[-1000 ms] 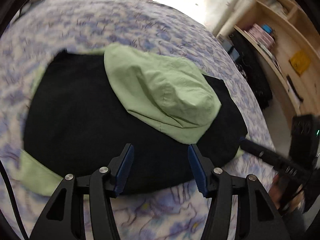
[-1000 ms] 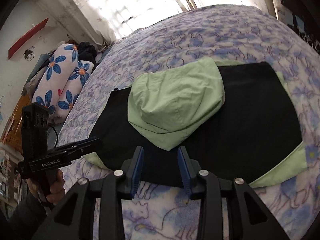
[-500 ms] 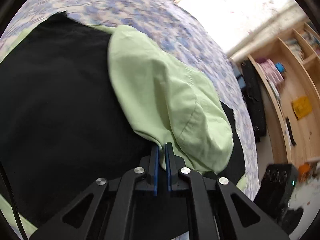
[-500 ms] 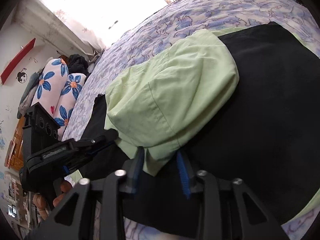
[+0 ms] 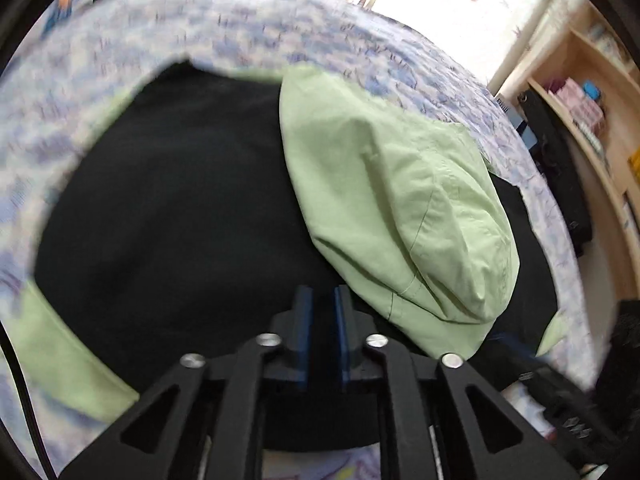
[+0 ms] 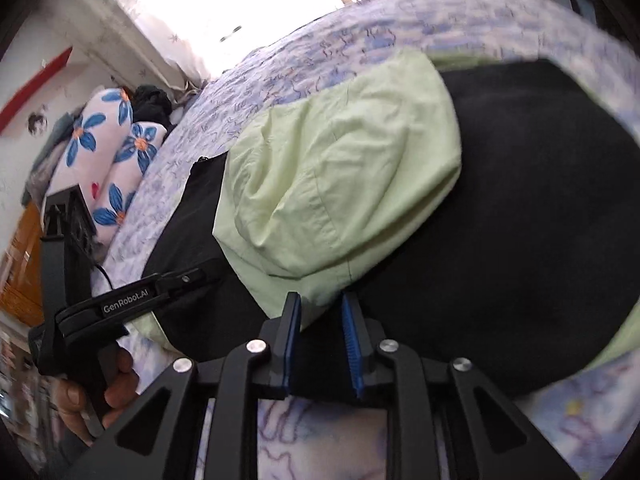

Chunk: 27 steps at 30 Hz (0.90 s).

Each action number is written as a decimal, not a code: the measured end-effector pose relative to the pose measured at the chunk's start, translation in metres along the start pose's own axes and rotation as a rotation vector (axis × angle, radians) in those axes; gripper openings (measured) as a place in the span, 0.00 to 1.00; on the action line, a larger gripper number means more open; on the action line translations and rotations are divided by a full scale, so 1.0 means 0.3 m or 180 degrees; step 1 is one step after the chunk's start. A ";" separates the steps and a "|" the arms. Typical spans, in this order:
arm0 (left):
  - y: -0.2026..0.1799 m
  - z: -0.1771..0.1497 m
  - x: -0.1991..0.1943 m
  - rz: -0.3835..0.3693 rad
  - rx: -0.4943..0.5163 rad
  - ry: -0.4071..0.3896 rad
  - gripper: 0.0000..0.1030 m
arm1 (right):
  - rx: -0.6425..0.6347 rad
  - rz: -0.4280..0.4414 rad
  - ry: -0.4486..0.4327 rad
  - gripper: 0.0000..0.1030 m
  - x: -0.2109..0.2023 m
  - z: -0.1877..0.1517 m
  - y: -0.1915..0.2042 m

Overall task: Fold large clothes
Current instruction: 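Press and smooth the green hood flat on the bundle with both grippers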

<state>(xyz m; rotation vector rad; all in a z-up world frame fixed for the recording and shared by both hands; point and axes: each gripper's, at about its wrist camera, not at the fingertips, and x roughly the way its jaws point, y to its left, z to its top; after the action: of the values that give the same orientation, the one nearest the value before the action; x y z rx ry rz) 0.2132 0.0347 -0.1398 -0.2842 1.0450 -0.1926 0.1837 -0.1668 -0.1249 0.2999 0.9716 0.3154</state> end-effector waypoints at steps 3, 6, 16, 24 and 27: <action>-0.040 0.014 -0.068 0.0070 0.0168 -0.0228 0.20 | -0.0142 -0.0001 -0.0316 0.21 -0.095 0.017 0.017; -0.077 0.054 -0.084 -0.0093 0.0195 -0.0370 0.20 | -0.0182 0.0044 -0.0551 0.21 -0.108 0.070 0.015; -0.204 0.250 0.117 -0.0109 0.0255 -0.0305 0.20 | -0.0338 0.0077 -0.0151 0.21 0.190 0.198 0.022; -0.140 0.226 0.236 0.0206 0.0415 -0.0050 0.13 | -0.0125 -0.0536 -0.0278 0.00 0.182 0.158 -0.229; -0.119 0.213 0.223 0.0155 0.0365 -0.0066 0.13 | -0.0093 -0.0624 -0.0292 0.00 0.160 0.150 -0.241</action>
<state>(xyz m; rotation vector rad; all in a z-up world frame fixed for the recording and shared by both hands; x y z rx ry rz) 0.3010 -0.0096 -0.1533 -0.1566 1.0153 -0.2046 0.2560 -0.2188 -0.1653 0.1890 0.8974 0.1354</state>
